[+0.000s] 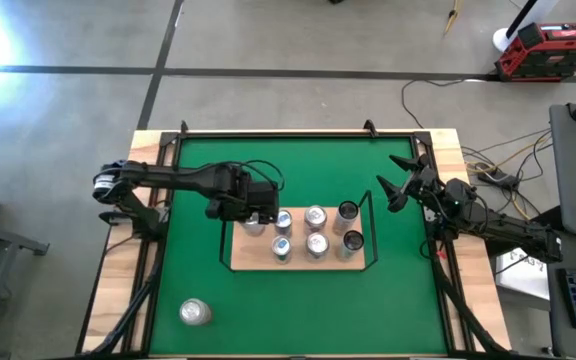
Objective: Place canned beverage on shelf
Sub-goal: Put the top white-pink soda can on the shelf
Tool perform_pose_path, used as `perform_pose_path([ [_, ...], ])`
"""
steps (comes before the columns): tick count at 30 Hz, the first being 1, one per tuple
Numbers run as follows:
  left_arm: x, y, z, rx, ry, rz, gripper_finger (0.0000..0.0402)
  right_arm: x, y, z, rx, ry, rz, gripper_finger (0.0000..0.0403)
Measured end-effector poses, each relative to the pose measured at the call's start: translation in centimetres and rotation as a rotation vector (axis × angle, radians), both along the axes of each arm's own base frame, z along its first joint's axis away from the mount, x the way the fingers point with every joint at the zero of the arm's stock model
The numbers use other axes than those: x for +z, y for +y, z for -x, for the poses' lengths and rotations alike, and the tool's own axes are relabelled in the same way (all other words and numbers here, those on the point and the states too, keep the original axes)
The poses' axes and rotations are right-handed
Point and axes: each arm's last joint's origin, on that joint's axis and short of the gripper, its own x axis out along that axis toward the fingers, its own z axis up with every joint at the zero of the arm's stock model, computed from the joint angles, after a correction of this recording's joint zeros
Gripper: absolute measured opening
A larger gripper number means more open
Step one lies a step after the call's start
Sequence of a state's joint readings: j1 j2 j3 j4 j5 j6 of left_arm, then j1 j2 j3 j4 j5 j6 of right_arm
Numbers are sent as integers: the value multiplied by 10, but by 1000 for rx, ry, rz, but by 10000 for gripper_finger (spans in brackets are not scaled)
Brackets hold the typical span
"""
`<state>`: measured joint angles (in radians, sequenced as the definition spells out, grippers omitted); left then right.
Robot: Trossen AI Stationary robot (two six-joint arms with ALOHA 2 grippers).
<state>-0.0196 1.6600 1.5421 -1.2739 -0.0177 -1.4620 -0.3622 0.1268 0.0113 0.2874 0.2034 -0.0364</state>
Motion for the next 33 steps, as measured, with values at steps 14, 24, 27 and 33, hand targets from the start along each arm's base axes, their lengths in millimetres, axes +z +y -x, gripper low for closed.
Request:
perform_pose_path([
  [14, -1, 2, -1, -221, 10, -62, 296, 0, 0, 0, 0, 0, 0, 368],
  [24, -1, 3, 0, -410, 22, -91, 304, 0, 0, 0, 0, 0, 0, 368],
  [27, -1, 3, 0, -434, 22, -95, 304, 0, 0, 0, 0, -1, -1, 368],
  [33, -8, 3, -4, -456, 45, -72, 304, 0, 0, 0, 0, 1, 0, 368],
])
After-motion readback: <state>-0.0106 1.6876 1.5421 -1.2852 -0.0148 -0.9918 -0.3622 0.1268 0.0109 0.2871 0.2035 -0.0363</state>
